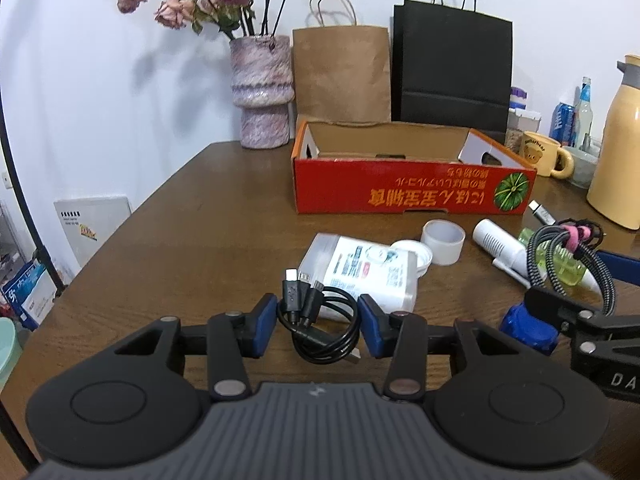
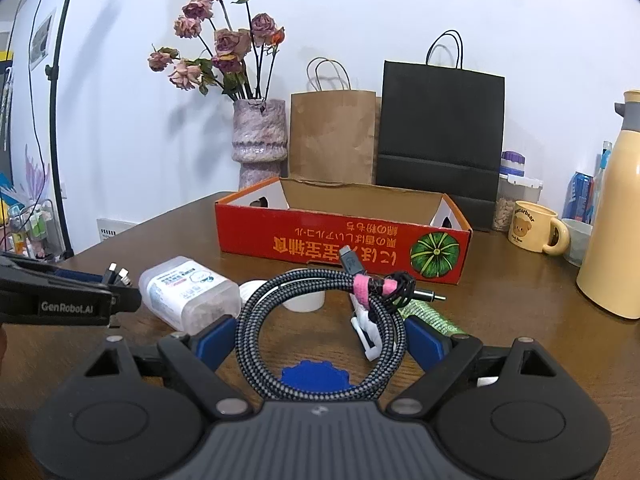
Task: Organize rigid objects
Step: 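Carry the black cable and braided coiled cable with both grippers over the red box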
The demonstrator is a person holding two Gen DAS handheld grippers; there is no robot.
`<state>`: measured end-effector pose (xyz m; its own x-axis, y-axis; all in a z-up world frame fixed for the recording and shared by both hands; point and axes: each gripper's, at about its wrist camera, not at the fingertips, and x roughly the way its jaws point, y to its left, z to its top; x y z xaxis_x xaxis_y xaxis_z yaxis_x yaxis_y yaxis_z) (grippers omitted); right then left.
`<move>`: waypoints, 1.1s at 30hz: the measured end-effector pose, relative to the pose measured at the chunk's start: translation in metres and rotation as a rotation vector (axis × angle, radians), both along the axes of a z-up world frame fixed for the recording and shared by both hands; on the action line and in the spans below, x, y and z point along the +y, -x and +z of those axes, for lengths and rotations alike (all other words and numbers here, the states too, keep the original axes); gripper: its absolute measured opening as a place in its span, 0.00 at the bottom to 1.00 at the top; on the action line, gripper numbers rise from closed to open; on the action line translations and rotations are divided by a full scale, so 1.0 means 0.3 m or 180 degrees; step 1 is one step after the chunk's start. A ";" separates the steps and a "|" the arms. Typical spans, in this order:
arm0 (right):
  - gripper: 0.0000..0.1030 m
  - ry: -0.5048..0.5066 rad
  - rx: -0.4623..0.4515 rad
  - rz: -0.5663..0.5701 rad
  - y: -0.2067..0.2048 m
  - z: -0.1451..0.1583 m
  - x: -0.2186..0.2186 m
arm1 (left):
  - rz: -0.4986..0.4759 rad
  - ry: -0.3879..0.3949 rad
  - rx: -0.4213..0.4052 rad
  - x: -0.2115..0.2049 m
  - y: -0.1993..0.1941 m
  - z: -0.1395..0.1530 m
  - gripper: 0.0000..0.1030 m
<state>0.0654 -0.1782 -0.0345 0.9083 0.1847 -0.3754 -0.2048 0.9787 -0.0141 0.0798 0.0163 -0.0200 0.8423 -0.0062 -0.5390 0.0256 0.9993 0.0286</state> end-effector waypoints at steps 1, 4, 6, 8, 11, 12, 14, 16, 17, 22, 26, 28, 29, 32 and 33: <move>0.87 -0.0003 -0.0009 0.0000 0.000 0.004 -0.001 | -0.0010 -0.0001 -0.0017 -0.005 0.000 0.006 0.44; 0.87 -0.0010 -0.0034 -0.0005 0.000 0.013 -0.003 | -0.0030 0.0001 -0.0054 -0.017 -0.002 0.020 0.44; 0.87 -0.0013 -0.0053 -0.0009 0.000 0.020 -0.006 | -0.0045 0.0002 -0.0080 -0.025 -0.004 0.029 0.44; 0.87 -0.0015 -0.0071 -0.0013 -0.003 0.027 -0.008 | -0.0058 0.0002 -0.0106 -0.033 -0.006 0.039 0.43; 0.87 -0.0009 -0.0104 -0.0022 -0.007 0.039 -0.012 | -0.0085 0.0006 -0.0149 -0.045 -0.010 0.056 0.43; 0.87 -0.0008 -0.0117 -0.0026 -0.009 0.043 -0.013 | -0.0093 0.0007 -0.0165 -0.049 -0.011 0.061 0.43; 0.87 -0.0006 -0.0140 -0.0031 -0.013 0.053 -0.017 | -0.0111 0.0008 -0.0197 -0.058 -0.016 0.073 0.43; 0.87 -0.0001 -0.0164 -0.0041 -0.018 0.064 -0.021 | -0.0122 0.0007 -0.0224 -0.066 -0.020 0.082 0.43; 0.87 0.0001 -0.0178 -0.0048 -0.022 0.070 -0.023 | -0.0129 0.0009 -0.0237 -0.070 -0.022 0.088 0.43; 0.87 0.0008 -0.0252 -0.0080 -0.041 0.100 -0.034 | -0.0161 0.0024 -0.0292 -0.089 -0.041 0.112 0.43; 0.87 0.0015 -0.0312 -0.0106 -0.059 0.122 -0.044 | -0.0186 0.0029 -0.0339 -0.105 -0.059 0.130 0.43; 0.87 0.0020 -0.0342 -0.0126 -0.072 0.133 -0.047 | -0.0193 0.0036 -0.0367 -0.114 -0.072 0.142 0.43; 0.87 0.0019 -0.0353 -0.0132 -0.079 0.139 -0.049 | -0.0197 0.0037 -0.0380 -0.117 -0.079 0.148 0.43; 0.87 0.0022 -0.0390 -0.0151 -0.103 0.157 -0.052 | -0.0207 0.0036 -0.0428 -0.131 -0.101 0.168 0.43; 0.87 0.0028 -0.0405 -0.0156 -0.110 0.163 -0.053 | -0.0212 0.0038 -0.0440 -0.135 -0.107 0.172 0.43</move>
<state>0.0986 -0.1941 0.0144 0.9565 0.1360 -0.2580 -0.1527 0.9872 -0.0454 0.1118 -0.0241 0.0317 0.9060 -0.0701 -0.4175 0.0883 0.9958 0.0246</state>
